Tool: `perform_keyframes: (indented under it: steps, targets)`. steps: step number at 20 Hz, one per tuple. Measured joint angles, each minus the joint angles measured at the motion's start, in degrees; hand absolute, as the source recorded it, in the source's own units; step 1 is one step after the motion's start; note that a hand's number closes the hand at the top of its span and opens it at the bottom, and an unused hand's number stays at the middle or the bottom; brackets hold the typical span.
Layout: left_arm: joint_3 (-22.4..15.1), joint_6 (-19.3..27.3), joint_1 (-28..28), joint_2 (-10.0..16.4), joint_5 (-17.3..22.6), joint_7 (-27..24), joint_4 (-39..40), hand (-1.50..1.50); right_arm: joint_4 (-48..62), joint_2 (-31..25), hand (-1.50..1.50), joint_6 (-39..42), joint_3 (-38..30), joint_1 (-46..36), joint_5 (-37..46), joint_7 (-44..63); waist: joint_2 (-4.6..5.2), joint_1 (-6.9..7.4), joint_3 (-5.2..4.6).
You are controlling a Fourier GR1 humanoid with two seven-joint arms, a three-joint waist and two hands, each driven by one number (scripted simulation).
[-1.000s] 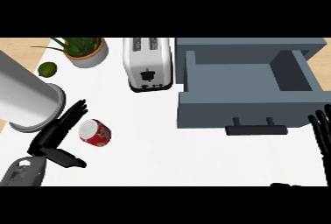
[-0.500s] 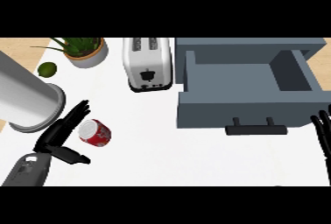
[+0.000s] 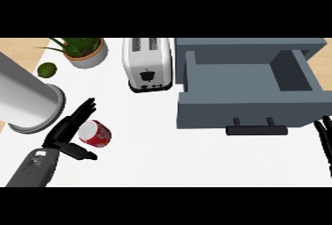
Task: Pick up the can, place it into the drawer and close the drawer
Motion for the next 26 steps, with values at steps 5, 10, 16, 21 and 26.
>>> perform_keyframes:
  steps: [5, 10, 16, 21, 26]
  targets:
    - [-0.46, 1.09, -2.15, -1.12, -0.42, -1.1, 2.74, -1.5, 0.34, -0.07, -1.5, -0.53, 0.03, -1.03, -0.04, 0.63, 0.04, -0.04, 0.0]
    - [-1.06, 1.18, -2.62, -1.82, -0.52, -1.06, 3.04, -1.5, -1.03, -0.43, -1.5, -0.25, -0.91, -1.05, -1.02, 2.35, -0.01, 0.07, 0.03]
    - [-2.06, 1.62, -3.51, -3.13, -1.16, -1.92, 4.2, -1.5, -1.92, -0.36, -1.5, 0.0, -0.89, -1.19, -1.27, 3.14, -0.01, 0.03, 0.01]
    - [-2.48, 0.52, -4.29, -4.26, -0.46, -0.99, 2.94, 1.5, -1.83, 0.02, -1.5, 0.36, -0.94, -0.2, -1.38, 2.07, -0.05, 0.11, 0.03]
    - [-3.0, -0.91, -3.15, -6.04, 0.92, 0.31, 0.19, 1.5, -2.18, 0.33, -1.5, 0.59, -1.85, 0.54, -2.16, 1.7, -0.11, 0.26, 0.06]
